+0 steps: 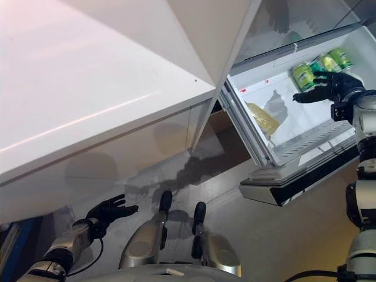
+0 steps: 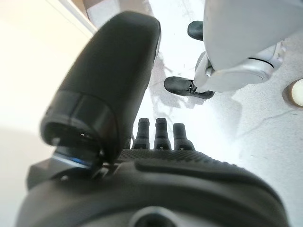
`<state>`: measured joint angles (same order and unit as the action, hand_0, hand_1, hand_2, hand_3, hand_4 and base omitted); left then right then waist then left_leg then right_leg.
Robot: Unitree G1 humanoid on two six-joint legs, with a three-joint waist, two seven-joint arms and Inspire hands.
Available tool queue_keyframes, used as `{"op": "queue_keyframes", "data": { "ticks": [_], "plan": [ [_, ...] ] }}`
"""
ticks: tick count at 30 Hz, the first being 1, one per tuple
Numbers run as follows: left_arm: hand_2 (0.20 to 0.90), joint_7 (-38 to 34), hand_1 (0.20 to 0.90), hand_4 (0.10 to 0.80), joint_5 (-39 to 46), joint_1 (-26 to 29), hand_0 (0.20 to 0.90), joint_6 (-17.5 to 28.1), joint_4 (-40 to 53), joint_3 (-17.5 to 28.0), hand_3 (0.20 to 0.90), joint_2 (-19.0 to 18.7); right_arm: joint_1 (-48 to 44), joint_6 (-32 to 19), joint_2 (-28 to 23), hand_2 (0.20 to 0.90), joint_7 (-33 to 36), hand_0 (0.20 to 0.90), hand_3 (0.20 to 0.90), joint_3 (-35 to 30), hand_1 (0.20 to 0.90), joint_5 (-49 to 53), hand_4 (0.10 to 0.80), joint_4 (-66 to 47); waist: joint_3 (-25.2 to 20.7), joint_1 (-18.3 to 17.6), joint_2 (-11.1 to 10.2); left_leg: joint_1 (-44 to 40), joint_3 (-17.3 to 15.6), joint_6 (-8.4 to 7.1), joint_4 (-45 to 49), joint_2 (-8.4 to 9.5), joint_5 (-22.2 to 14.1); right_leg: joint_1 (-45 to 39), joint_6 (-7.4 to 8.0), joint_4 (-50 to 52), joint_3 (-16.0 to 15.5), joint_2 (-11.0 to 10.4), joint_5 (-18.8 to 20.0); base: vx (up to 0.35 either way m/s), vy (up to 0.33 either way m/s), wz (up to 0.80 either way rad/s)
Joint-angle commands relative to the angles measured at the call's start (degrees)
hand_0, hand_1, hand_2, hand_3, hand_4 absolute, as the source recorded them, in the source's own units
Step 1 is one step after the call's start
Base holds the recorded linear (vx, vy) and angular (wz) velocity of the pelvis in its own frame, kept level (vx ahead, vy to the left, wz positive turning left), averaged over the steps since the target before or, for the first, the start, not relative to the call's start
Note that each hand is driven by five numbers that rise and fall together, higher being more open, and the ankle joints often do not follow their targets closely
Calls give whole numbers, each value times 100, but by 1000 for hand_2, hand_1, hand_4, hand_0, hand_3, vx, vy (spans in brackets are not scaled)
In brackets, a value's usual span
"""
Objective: Put drinks into fridge and close the fridge
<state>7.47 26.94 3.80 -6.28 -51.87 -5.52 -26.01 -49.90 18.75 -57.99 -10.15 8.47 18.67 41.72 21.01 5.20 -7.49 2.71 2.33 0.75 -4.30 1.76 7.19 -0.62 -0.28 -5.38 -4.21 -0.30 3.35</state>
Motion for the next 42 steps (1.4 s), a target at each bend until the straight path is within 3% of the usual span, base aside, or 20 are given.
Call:
{"op": "queue_keyframes", "data": {
  "ticks": [1,6,8,13,23,31,36,42],
  "plan": [
    [900,173,900,800,-134,-585,900,97,-526,-117,900,139,640,-876,-805,900,936,900,900,-380,900,94,800,-989,-1213,-253,97,-304,-266,41,13,20,-758,197,362,302,84,53,-59,33,92,-13],
    [900,318,900,800,-228,-725,900,211,-709,-5,900,455,2108,-1366,-533,900,2055,900,900,-2021,900,-102,800,-2905,-1507,-558,350,-424,-276,66,-22,66,-836,115,375,267,203,20,-142,7,99,-4],
    [900,356,900,800,-261,-752,900,233,-717,9,900,495,2460,-1503,-369,900,2305,900,900,-2357,900,-165,800,-3278,-1541,-601,388,-448,-276,70,-27,70,-852,90,379,253,220,18,-150,-29,44,-5],
    [900,339,900,800,-384,-916,900,406,-736,132,900,733,3746,-2433,634,900,3492,900,900,-3363,900,-523,800,-4463,-1635,-817,528,-559,-365,89,18,50,-935,39,368,402,274,-11,-282,-56,10,-8],
    [900,449,900,800,-886,-1455,900,576,-862,702,900,940,5689,-3111,2223,900,3932,900,900,-4684,900,-61,800,-4294,-1492,-1189,712,-731,-473,234,871,127,-1406,-40,186,1269,357,8,-762,66,-23,-4],
    [900,485,900,800,-731,-1494,900,673,-870,608,900,1017,6348,-3159,2618,900,3561,900,900,-4701,900,587,800,-3165,-1074,-1436,859,-466,-528,342,1743,279,-1812,335,10,2228,351,-92,-1233,34,16,-7],
    [900,280,900,800,-507,-1209,900,638,-782,455,900,922,6119,-2938,2473,900,3124,900,900,-4287,900,777,800,-2649,-836,-1449,865,-148,-605,374,2190,279,-1961,593,-77,2604,305,-132,-1363,-1,-5,-1],
    [900,31,900,800,-150,-743,900,441,-712,226,900,800,5465,-2749,2093,900,2722,900,900,-3625,900,748,800,-2341,-529,-1405,942,344,-545,329,2436,269,-1815,1059,-165,2878,327,-116,-1314,-33,-5,-2]
  ]
}}
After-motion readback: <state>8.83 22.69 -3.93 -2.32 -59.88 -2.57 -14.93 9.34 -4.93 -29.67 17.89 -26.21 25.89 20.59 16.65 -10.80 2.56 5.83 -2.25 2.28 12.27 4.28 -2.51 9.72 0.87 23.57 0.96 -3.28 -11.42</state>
